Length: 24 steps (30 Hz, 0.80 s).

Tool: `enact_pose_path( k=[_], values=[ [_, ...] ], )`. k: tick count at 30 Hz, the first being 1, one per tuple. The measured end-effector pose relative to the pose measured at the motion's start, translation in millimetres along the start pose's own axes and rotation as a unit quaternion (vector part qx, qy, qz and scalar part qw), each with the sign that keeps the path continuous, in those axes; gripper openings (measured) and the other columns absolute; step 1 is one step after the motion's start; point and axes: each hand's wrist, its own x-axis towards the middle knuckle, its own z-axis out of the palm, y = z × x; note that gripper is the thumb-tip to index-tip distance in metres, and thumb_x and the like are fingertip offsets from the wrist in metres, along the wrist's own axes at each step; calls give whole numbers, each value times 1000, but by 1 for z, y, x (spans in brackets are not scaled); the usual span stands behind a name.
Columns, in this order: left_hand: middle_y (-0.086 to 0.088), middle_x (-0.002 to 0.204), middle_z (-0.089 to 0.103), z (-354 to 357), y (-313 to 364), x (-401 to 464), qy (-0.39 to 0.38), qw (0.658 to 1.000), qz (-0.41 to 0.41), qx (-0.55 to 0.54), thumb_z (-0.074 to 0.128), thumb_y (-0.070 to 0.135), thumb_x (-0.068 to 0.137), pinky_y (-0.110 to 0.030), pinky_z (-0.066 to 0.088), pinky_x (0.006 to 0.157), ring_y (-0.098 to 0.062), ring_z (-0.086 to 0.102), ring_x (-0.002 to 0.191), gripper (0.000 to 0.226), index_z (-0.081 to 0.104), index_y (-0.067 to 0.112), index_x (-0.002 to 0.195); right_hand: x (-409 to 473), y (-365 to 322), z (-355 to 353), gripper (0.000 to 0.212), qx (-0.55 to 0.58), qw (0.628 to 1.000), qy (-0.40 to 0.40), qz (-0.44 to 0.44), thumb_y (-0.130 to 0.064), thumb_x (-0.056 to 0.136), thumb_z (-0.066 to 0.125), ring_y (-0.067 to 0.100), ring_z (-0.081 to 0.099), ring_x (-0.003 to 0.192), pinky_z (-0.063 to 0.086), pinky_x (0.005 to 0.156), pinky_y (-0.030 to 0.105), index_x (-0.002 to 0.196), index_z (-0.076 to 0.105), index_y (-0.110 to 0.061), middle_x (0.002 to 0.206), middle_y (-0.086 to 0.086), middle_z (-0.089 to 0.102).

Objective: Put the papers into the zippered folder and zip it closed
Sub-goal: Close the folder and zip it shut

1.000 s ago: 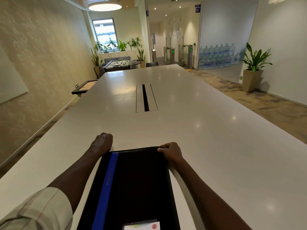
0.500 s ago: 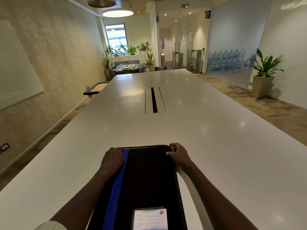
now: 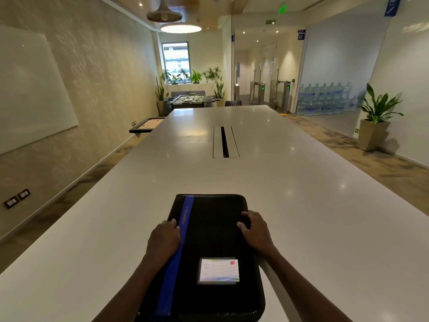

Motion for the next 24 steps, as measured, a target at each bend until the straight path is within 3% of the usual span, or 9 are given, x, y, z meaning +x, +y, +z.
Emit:
enact_pose_path(
  k=[4, 9, 17, 21, 24],
  values=[
    [-15, 128, 58, -1, -3, -29, -2, 999, -14, -30, 40, 29, 101, -35, 48, 90, -27, 61, 109, 40, 53, 16, 137, -28, -3, -1, 45, -27, 1000, -5, -11, -23, 97, 58, 22, 49, 129, 36, 105, 27, 139, 51, -9, 141, 9, 52],
    [-17, 144, 46, -4, -3, -59, -2, 999, -22, -47, 39, 33, 102, -36, 48, 93, -30, 60, 116, 41, 51, 25, 140, -53, -7, 1, 46, -41, 999, 0, -7, -23, 100, 53, 23, 46, 135, 36, 111, 32, 143, 47, -7, 149, 9, 45],
    [-18, 151, 37, -8, -8, -88, -11, 996, -29, -80, 40, 32, 102, -35, 42, 103, -28, 50, 130, 43, 45, 25, 144, -84, -14, 5, 46, -69, 997, 20, 17, -24, 102, 48, 23, 43, 138, 34, 112, 31, 144, 46, -7, 151, 9, 44],
    [-19, 147, 42, -8, -12, -96, 1, 991, -39, -132, 48, 28, 100, -36, 39, 107, -30, 44, 133, 45, 44, 18, 144, -102, -17, 7, 44, -84, 996, 36, 26, -26, 101, 49, 23, 46, 129, 38, 105, 27, 140, 48, -4, 139, 11, 52],
    [-19, 133, 53, -9, -16, -102, 16, 987, -57, -153, 55, 29, 97, -34, 43, 99, -29, 51, 122, 52, 43, 9, 144, -112, -20, 6, 32, -89, 993, 55, 58, -29, 98, 52, 23, 53, 110, 44, 86, 26, 119, 57, -6, 118, 11, 58]
  ],
)
